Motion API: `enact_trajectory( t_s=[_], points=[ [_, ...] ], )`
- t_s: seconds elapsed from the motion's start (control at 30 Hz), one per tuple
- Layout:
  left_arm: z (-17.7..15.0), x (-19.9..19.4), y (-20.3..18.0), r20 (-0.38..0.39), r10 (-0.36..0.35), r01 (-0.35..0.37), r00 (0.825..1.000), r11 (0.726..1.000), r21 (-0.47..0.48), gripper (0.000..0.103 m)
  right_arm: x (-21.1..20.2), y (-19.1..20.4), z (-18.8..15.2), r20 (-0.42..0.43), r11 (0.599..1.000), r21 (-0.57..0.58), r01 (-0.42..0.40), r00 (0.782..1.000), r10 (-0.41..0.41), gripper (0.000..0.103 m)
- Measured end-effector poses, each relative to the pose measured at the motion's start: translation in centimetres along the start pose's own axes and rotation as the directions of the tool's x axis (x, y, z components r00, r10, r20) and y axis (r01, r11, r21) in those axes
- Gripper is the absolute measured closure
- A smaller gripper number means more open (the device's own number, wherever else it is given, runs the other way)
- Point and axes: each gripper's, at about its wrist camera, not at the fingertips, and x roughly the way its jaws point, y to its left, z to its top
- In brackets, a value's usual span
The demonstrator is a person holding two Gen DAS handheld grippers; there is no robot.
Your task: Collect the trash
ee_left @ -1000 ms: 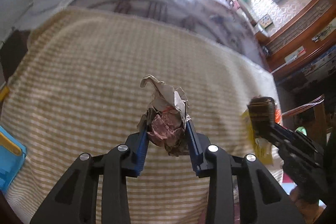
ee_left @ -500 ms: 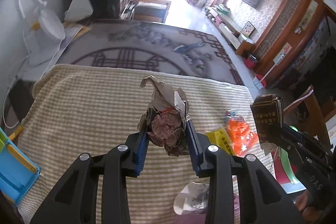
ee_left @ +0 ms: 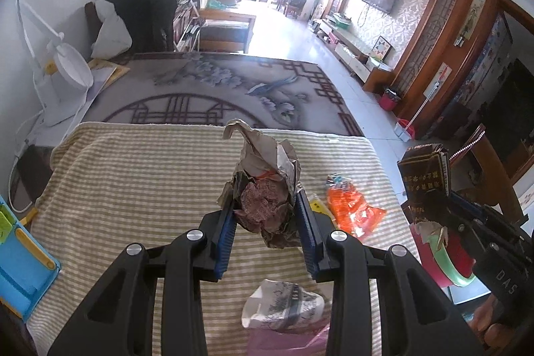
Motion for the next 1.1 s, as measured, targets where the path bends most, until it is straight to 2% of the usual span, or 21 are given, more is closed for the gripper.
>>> enact_trajectory(
  t_s=[0.63, 0.87, 0.93, 0.97, 1.0, 1.07, 1.1],
  points=[
    [-1.5, -1.0, -6.1, 0.014, 0.013, -0.013, 1.0, 0.999, 0.03, 0.07, -3.2, -5.1, -0.5, 0.025, 1.0, 0.025, 0.0, 1.0, -0.001, 0.084],
    [-2.0, -0.9, -7.6, 0.01, 0.032, -0.032, 0.999, 0.999, 0.017, 0.07, -3.0, -7.0, -1.0, -0.009, 1.0, 0.017, -0.014, 1.0, 0.014, 0.083],
    [-2.2, -0.8, -7.9, 0.007, 0.036, -0.036, 0.999, 0.999, 0.009, 0.07, -1.7, -8.4, -1.8, -0.079, 0.999, 0.038, -0.022, 0.997, 0.025, 0.075],
    [-2.3, -0.7, -8.1, 0.005, 0.037, -0.037, 0.999, 0.999, 0.007, 0.07, -1.1, -9.3, -2.4, -0.103, 0.998, 0.056, -0.007, 0.995, 0.013, 0.06],
    [-2.5, -0.7, -8.3, 0.002, 0.038, -0.038, 0.999, 0.999, 0.006, 0.07, -0.5, -10.2, -3.1, -0.125, 0.997, 0.08, 0.008, 0.992, 0.002, 0.053],
    [-2.7, -0.7, -8.5, -0.002, 0.039, -0.039, 0.999, 0.999, 0.004, 0.07, 0.7, -11.9, -4.5, -0.17, 0.991, 0.13, 0.035, 0.985, -0.012, 0.053],
    [-2.8, -0.7, -8.6, -0.004, 0.042, -0.042, 0.999, 0.999, 0.004, 0.07, 1.6, -13.1, -5.4, -0.2, 0.985, 0.169, 0.042, 0.98, -0.008, 0.05]
  ],
)
